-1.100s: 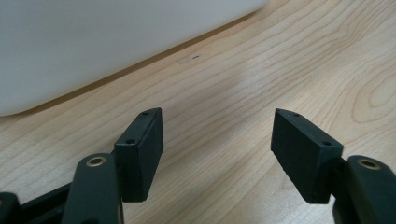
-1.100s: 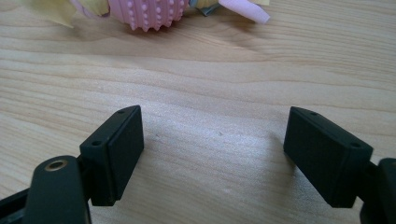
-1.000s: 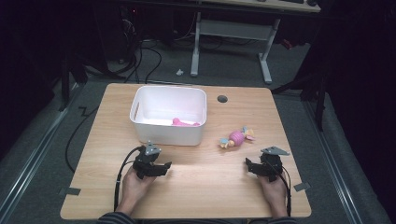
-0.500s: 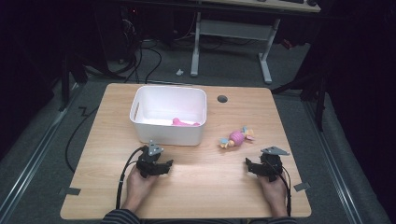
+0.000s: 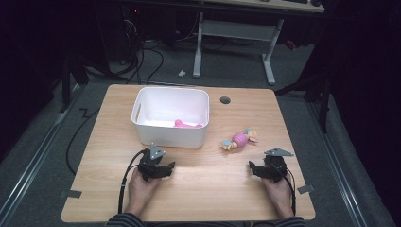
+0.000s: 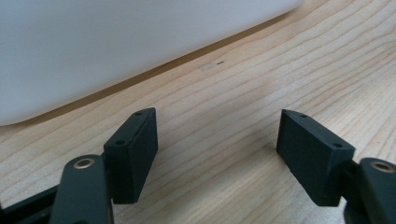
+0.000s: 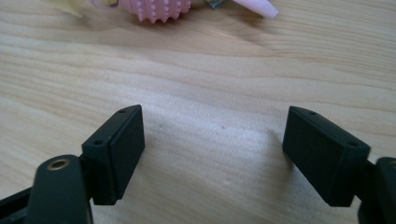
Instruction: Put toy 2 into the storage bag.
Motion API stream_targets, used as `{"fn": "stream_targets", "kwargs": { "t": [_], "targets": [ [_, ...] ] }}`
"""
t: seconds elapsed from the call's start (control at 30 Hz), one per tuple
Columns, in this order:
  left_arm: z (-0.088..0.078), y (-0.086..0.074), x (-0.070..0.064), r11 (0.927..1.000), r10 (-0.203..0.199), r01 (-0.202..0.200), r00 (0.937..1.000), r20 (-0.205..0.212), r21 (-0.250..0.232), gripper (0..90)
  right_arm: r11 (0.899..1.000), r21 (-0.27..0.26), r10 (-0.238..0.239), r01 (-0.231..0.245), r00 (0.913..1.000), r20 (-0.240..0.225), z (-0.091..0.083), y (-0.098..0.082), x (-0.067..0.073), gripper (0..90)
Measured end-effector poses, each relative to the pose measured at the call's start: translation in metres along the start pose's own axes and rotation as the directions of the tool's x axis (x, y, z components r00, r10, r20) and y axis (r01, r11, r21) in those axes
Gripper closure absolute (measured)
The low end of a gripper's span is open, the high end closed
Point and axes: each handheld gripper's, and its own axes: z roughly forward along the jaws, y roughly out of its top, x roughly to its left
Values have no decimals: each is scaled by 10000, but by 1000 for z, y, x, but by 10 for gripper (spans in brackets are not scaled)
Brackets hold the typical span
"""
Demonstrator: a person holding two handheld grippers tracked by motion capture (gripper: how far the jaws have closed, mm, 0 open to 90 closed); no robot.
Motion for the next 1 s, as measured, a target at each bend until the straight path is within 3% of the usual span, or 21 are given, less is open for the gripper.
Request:
{"fn": "stream_targets", "kwargs": {
  "t": [0.2,0.43,0.57,1.0],
  "targets": [
    [0,0,0,10000,2,-2,10000,14,12,280,9991,272,-324,329,9993,-180,-7,-1,3,308],
    [0,0,0,10000,14,-14,10000,11,9,278,9981,212,-557,570,9968,-580,-16,4,6,384],
    [0,0,0,10000,0,0,10000,16,9,278,9989,-10,-477,478,9943,-956,-21,11,8,387],
    [0,0,0,10000,10,-10,10000,39,28,273,9973,-10,-735,739,9898,-1219,-25,45,15,393]
  ]
}}
